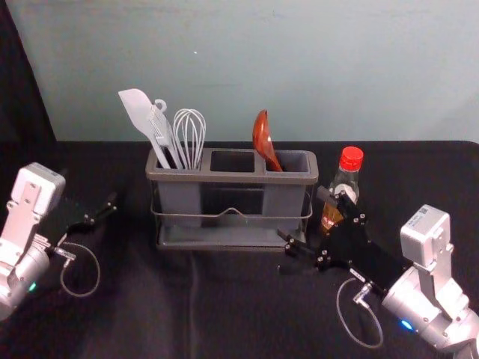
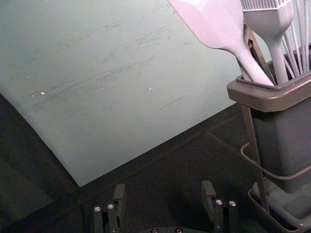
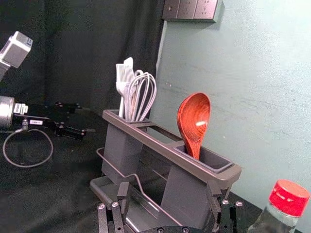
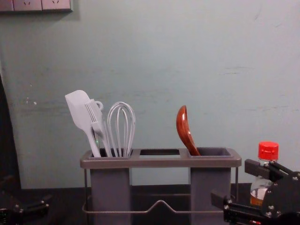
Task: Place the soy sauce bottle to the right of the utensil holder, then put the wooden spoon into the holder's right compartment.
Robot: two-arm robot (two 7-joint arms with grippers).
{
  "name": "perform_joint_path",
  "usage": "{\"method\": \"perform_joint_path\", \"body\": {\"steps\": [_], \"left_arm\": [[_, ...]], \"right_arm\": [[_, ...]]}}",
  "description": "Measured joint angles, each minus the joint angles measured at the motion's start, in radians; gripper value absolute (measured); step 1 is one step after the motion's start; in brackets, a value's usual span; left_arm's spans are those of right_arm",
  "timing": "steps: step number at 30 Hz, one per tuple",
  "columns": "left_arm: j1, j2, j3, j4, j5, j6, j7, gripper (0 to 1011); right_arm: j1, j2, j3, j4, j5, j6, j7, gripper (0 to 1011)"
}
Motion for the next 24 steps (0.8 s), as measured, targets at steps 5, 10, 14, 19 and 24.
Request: {"method": "perform_joint_path", "body": {"steps": [5,10,14,19,24], "left_arm": [[0.000,0.000,0.000,0.000,0.000,0.000,0.000,1012],[0.000,0.000,0.000,0.000,0.000,0.000,0.000,1011],[0.000,0.000,0.000,0.000,0.000,0.000,0.000,1012],[0.000,0.000,0.000,0.000,0.000,0.000,0.000,1012],[0.000,0.000,0.000,0.000,0.000,0.000,0.000,1011]], "right_arm": [[0.000,0.000,0.000,0.000,0.000,0.000,0.000,1003],[0.000,0.000,0.000,0.000,0.000,0.000,0.000,1002],[0.000,0.000,0.000,0.000,0.000,0.000,0.000,1002],[0.000,0.000,0.000,0.000,0.000,0.000,0.000,1003],[0.000,0.000,0.000,0.000,0.000,0.000,0.000,1002]]}}
